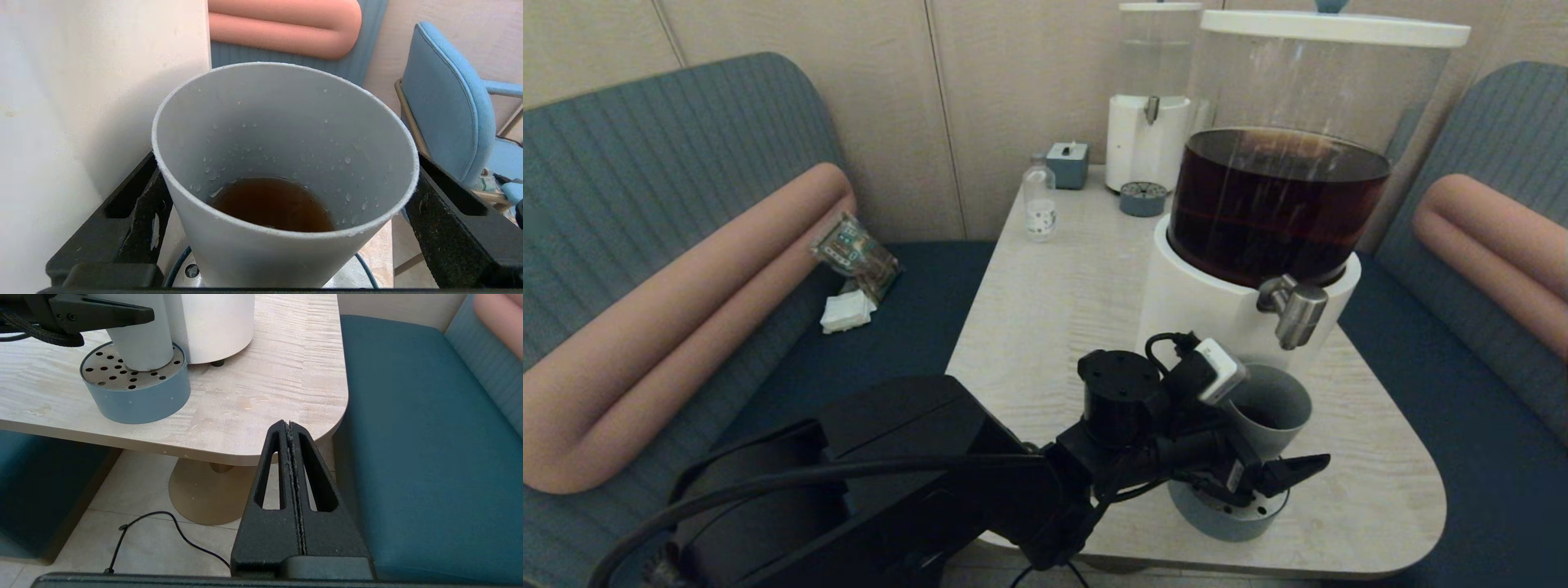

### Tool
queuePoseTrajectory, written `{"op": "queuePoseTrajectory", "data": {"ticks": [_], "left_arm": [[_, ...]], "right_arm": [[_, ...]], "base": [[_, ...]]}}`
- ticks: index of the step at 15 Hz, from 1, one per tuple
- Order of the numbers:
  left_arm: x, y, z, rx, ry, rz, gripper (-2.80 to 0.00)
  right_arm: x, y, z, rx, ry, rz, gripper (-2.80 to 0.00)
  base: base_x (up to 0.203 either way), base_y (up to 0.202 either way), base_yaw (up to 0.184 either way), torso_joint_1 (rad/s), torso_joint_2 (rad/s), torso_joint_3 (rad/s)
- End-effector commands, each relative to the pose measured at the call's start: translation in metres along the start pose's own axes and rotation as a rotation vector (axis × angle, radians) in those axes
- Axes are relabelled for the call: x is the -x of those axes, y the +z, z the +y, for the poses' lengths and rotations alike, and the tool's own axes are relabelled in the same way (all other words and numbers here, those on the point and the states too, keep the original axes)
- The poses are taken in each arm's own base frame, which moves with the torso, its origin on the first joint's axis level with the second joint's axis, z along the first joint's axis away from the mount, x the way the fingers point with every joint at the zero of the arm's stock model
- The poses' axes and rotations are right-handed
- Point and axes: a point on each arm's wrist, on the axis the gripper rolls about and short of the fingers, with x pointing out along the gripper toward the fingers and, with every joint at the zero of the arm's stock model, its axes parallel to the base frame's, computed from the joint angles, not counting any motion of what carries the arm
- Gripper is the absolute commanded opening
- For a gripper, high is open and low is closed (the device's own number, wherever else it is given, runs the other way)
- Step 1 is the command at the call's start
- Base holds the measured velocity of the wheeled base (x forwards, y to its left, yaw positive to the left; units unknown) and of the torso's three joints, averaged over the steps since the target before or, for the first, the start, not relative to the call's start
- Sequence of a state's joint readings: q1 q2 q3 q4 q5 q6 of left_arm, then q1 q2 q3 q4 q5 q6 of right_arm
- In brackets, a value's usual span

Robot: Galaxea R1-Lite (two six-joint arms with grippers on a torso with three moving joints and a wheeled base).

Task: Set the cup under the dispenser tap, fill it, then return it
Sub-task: Place the cup next to the water dispenser

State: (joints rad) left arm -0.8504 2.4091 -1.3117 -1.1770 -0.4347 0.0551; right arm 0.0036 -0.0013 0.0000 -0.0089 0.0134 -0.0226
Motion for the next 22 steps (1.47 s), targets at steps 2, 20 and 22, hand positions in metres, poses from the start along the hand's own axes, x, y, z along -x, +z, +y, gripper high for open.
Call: {"op": "queuePoseTrajectory", "data": {"ticks": [2, 20, 22], "left_arm": [[-0.0002, -0.0009, 0.0003, -0.002, 0.0, -0.003, 0.0], [-0.0004, -0.0097, 0.003, 0.018, 0.005, 0.026, 0.0], [-0.0018, -0.0101, 0.0039, 0.016, 0.008, 0.024, -2.8]], "right_arm": [[-0.0001, 0.0001, 0.0, 0.0, 0.001, 0.001, -2.8], [-0.0001, 0.0001, 0.0, 0.0, 0.001, 0.001, -2.8], [-0.0001, 0.0001, 0.0, 0.0, 0.001, 0.001, -2.8]], "base": [[0.0, 0.0, 0.0, 0.0, 0.0, 0.0], [0.0, 0.0, 0.0, 0.0, 0.0, 0.0], [0.0, 0.0, 0.0, 0.0, 0.0, 0.0]]}}
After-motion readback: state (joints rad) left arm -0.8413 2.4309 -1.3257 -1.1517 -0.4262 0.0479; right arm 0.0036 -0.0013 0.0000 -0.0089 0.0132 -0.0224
